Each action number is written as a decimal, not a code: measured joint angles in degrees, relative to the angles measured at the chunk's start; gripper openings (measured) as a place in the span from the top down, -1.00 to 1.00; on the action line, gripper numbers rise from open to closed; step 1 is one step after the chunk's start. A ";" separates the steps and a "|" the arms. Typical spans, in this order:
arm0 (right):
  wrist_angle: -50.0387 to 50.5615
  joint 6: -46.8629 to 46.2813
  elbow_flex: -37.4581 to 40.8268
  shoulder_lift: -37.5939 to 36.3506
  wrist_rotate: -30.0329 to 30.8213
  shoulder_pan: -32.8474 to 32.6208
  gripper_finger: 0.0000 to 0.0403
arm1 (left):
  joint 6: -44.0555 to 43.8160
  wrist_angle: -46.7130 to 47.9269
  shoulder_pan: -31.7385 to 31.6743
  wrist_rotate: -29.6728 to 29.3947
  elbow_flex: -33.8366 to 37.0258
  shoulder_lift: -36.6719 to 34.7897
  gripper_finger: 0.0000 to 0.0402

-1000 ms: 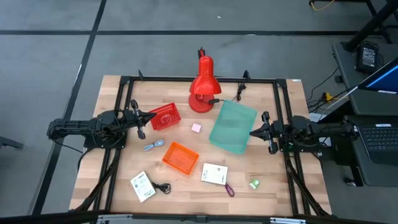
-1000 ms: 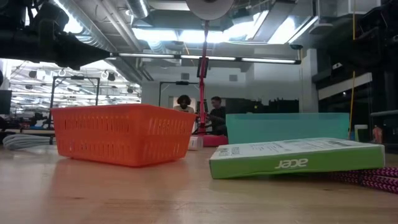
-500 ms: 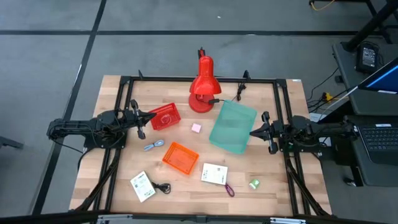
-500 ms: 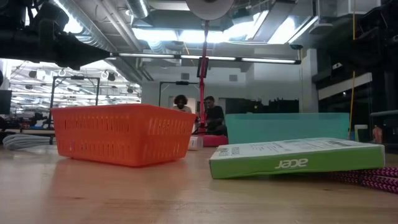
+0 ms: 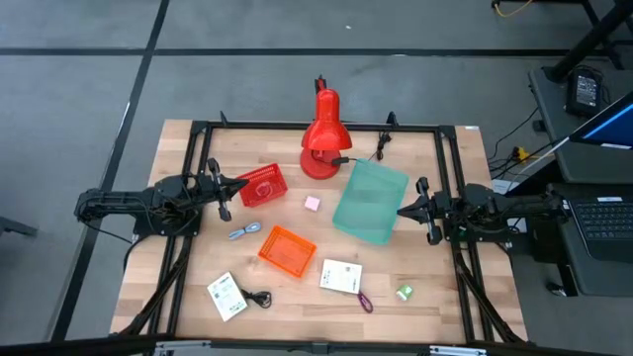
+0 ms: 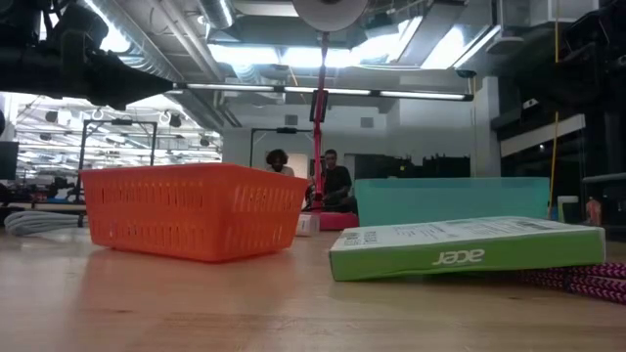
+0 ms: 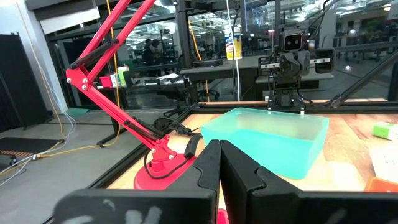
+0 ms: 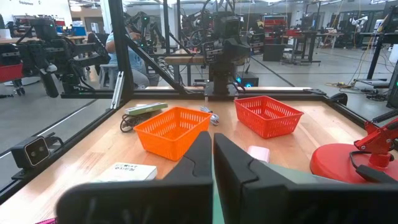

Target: Pick and place items into bin

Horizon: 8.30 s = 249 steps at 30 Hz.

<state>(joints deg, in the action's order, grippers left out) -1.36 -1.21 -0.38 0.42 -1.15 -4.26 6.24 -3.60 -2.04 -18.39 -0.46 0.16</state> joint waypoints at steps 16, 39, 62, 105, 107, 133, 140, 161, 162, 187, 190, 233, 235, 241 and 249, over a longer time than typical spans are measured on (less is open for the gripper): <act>0.00 0.00 -0.01 0.00 0.01 -0.01 1.00 | 0.01 -0.01 0.00 0.00 -0.01 -0.02 0.98; -0.01 0.05 -0.01 0.00 0.01 0.00 1.00 | 0.01 0.00 0.00 0.00 -0.01 -0.02 0.98; -0.22 1.09 -0.02 -0.01 0.02 -0.01 1.00 | 0.38 0.46 0.00 10.66 -0.01 -0.01 0.99; -20.59 2.97 -0.01 16.57 9.09 0.01 1.00 | -10.13 -22.17 0.01 9.04 -4.07 26.85 0.99; -22.45 2.99 -0.11 18.44 9.09 0.01 1.00 | -10.00 -22.08 0.03 9.05 -5.77 30.65 0.99; -23.20 0.00 -14.73 48.13 9.14 0.01 1.00 | -6.49 -23.71 0.04 9.09 -13.23 48.61 0.98; -23.12 2.11 -18.75 55.29 9.14 0.01 1.00 | -5.48 -23.67 0.04 10.34 -13.23 48.59 0.98; -24.81 10.09 -19.36 57.16 9.18 0.01 1.00 | 4.21 -10.27 0.04 7.75 -28.94 63.75 0.98; -24.97 10.64 -19.37 57.16 9.18 0.01 1.00 | 4.74 -10.94 0.04 6.61 -29.37 64.78 0.98; -26.09 11.80 -19.37 57.16 9.17 0.01 1.00 | 11.26 -19.41 0.07 3.61 -31.44 74.89 -0.09; -26.06 11.80 -19.37 57.16 9.16 0.01 1.00 | 11.63 -19.41 0.07 0.87 -31.44 74.89 -0.15; -26.19 11.95 -19.34 57.19 9.16 0.00 1.00 | 9.99 9.98 -6.22 19.78 -57.94 97.65 -0.07; -26.17 11.91 -19.34 57.19 9.16 0.01 1.00 | 10.02 10.06 -6.65 19.71 -58.06 98.41 -0.07; -25.93 11.85 -19.34 57.19 9.16 0.01 1.00 | 9.47 12.82 -7.91 19.57 -58.10 99.52 -0.07; -25.93 11.82 -19.34 57.19 9.16 0.01 1.00 | 11.83 13.70 -7.30 11.09 -58.10 99.48 -0.07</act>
<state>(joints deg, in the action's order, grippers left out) -27.29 10.61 -19.73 57.60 8.01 -4.25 18.07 10.11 -9.35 -7.30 -58.57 99.63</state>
